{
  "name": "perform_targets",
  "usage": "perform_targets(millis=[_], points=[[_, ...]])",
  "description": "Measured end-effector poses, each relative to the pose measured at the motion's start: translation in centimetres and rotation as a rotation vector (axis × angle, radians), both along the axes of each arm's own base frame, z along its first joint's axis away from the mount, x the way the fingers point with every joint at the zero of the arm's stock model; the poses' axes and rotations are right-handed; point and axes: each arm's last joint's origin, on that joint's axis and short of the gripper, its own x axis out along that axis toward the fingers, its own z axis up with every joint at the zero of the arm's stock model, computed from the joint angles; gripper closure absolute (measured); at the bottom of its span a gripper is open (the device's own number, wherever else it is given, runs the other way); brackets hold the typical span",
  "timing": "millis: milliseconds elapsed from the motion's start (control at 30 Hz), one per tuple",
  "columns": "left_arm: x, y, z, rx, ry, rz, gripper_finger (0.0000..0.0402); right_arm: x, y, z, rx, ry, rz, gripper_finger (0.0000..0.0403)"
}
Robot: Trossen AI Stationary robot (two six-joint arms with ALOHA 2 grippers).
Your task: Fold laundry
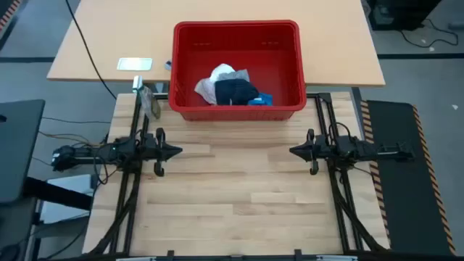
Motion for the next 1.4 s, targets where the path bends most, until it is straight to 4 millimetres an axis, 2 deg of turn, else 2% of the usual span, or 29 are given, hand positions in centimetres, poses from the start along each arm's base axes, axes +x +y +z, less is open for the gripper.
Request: perform_targets(millis=[1233, 1400], points=[[0.0, 0.0, -0.01, 0.0, 0.0, 0.0, 0.0383, 0.0, -0.01, 0.0, 0.0, 0.0, -0.001, 0.0376], [-0.01, 0.01, 0.21, 0.163, -0.006, 0.005, 0.0383, 0.0, -0.04, 0.0, 0.0, 0.0, -0.004, 0.0376]])
